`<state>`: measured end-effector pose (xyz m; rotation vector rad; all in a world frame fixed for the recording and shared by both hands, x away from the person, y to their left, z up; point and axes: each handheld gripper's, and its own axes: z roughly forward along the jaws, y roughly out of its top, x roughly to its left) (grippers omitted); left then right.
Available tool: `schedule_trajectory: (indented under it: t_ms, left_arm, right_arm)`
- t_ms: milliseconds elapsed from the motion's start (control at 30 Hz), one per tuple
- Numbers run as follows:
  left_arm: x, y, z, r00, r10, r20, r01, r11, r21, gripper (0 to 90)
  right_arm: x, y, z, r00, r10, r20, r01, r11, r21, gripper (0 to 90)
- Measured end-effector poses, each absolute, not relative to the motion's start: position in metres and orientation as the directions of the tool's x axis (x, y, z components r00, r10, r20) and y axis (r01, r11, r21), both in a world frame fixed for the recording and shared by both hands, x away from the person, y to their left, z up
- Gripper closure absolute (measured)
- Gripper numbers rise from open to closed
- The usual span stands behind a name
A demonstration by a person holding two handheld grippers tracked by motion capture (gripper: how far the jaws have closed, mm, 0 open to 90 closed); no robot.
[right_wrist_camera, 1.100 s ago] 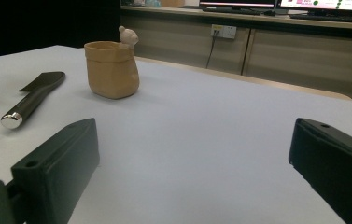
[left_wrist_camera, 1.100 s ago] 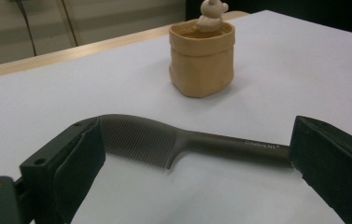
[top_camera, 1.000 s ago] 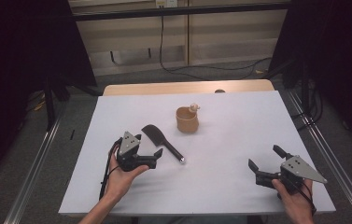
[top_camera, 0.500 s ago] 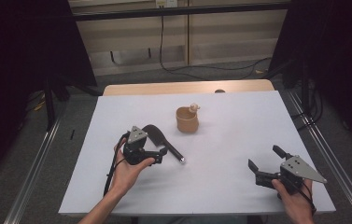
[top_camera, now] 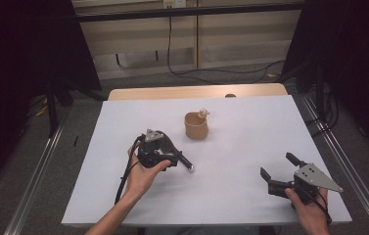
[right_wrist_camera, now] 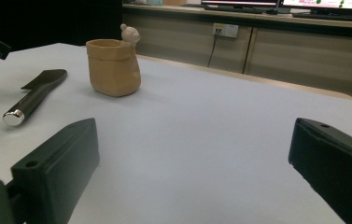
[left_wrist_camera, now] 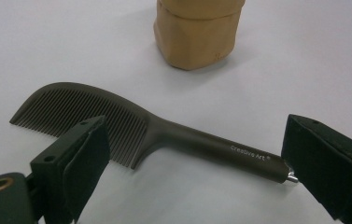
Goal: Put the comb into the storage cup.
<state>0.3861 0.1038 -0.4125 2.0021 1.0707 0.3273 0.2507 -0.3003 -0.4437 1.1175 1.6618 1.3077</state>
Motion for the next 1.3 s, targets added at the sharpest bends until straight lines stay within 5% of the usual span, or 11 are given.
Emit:
schedule_trajectory:
  t_ms: [500, 1300]
  left_arm:
    - [0.400, 0.088, -0.412, 0.578, 0.803, -0.144, 0.641, -0.338, 0.689, 9.4]
    - [0.409, 0.064, -0.418, 0.500, 0.843, -0.199, 0.775, -0.333, 0.536, 23.6]
  right_arm:
    - [0.251, -0.300, -0.444, -0.357, 0.934, -0.032, 0.192, 0.107, 0.975, 1.6]
    - [0.251, -0.300, -0.444, -0.362, 0.932, -0.033, 0.192, 0.109, 0.975, 1.6]
